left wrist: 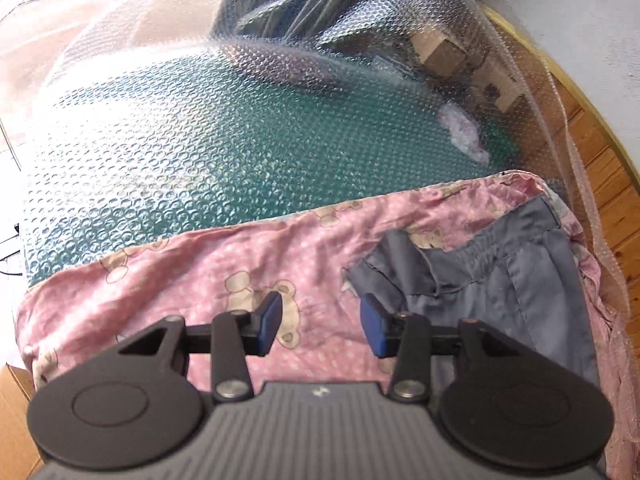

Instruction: Fold clothes

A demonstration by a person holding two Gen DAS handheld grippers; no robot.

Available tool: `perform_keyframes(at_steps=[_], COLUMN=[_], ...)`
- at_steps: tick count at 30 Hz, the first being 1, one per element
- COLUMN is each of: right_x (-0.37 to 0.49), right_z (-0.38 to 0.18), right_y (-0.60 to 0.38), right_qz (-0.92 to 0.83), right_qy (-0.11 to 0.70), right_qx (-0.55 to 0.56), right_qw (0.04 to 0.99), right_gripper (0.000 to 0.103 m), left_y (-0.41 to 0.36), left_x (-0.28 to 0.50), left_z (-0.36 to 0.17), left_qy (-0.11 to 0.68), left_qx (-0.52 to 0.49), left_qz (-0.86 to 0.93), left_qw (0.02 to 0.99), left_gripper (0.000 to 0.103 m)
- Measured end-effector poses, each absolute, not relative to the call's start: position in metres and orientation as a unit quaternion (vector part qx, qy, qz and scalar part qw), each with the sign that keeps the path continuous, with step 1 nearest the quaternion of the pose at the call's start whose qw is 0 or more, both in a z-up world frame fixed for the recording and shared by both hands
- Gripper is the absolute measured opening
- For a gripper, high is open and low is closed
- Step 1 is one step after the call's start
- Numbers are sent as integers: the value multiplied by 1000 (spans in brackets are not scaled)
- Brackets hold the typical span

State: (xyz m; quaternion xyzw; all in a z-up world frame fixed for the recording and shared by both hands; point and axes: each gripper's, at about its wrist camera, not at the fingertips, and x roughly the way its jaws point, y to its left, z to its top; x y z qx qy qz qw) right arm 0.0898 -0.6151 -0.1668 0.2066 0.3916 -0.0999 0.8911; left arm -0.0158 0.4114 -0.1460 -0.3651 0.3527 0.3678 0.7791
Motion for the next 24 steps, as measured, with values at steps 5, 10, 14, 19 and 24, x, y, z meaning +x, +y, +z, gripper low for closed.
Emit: perform_keyframes(at_steps=[5, 10, 14, 19, 24], right_x=[195, 186, 136, 134, 171], right_z=[-195, -188, -160, -168, -188], right_y=[-602, -578, -562, -572, -579], right_qz=[46, 124, 166, 165, 190], right_qy=[430, 393, 353, 375, 400], right_qx=[161, 98, 45, 45, 49], right_qw=[887, 906, 920, 911, 895], right_gripper=[54, 3, 2, 2, 3], left_y=[317, 208, 128, 52, 19], left_x=[26, 82, 134, 166, 173], left_z=[-140, -127, -136, -165, -181], left_qy=[392, 412, 457, 482, 501], left_qx=[-345, -309, -218, -178, -172], left_qz=[358, 274, 199, 135, 111], left_qw=[775, 812, 839, 847, 841], left_gripper=[46, 46, 46, 46, 46])
